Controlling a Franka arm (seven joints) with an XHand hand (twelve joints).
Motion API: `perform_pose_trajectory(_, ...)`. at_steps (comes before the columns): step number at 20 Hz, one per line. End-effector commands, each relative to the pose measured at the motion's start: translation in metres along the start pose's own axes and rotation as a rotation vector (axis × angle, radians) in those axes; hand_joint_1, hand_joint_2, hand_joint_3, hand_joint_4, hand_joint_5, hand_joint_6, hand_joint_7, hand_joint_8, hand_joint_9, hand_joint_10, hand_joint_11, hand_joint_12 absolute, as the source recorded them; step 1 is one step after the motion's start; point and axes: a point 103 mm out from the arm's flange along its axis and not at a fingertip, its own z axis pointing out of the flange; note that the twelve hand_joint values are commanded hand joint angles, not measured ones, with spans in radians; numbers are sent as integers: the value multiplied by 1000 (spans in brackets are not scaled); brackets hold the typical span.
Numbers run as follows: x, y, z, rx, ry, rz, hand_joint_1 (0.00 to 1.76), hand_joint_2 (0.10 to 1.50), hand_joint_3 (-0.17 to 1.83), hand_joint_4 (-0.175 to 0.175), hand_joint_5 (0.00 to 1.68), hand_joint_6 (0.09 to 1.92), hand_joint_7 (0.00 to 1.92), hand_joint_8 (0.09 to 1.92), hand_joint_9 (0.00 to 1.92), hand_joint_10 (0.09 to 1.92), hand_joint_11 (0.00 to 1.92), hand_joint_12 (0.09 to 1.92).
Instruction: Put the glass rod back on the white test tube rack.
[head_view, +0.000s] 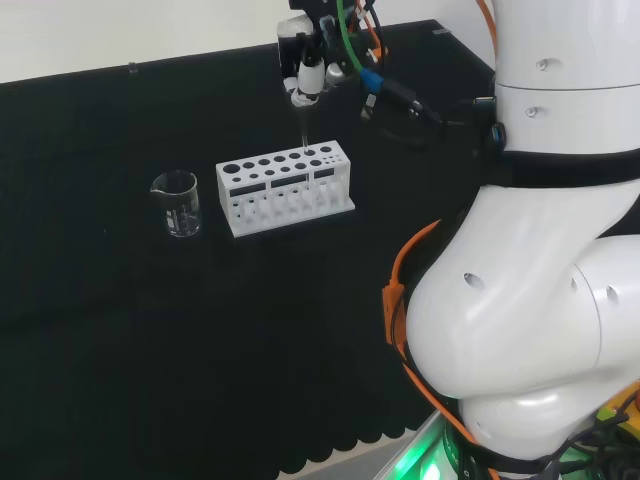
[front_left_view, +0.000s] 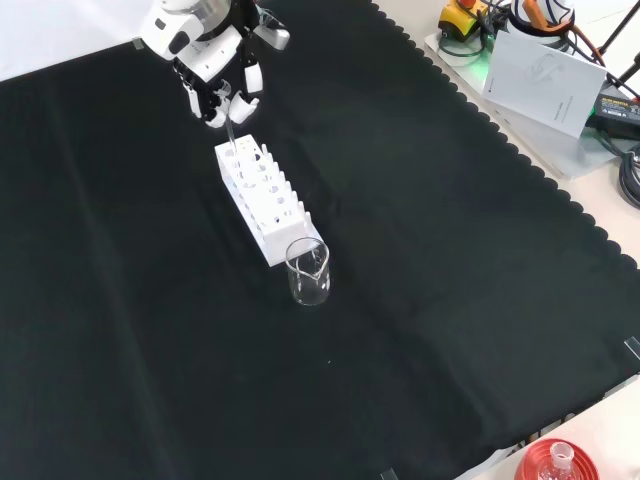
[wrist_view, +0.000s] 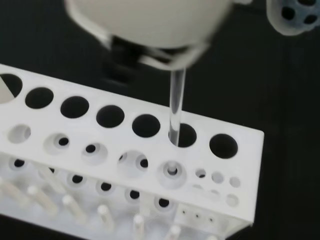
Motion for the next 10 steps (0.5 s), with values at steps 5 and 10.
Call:
perform_pose_trajectory(5,-12,-14,-6,64,28,2,872,373,821,-161,321,841,1106,602,1792,87,1788,413)
perform_pose_trajectory(10,-16,-19,-11,74,28,24,797,420,703,-149,289,751,1045,654,1795,87,1767,451)
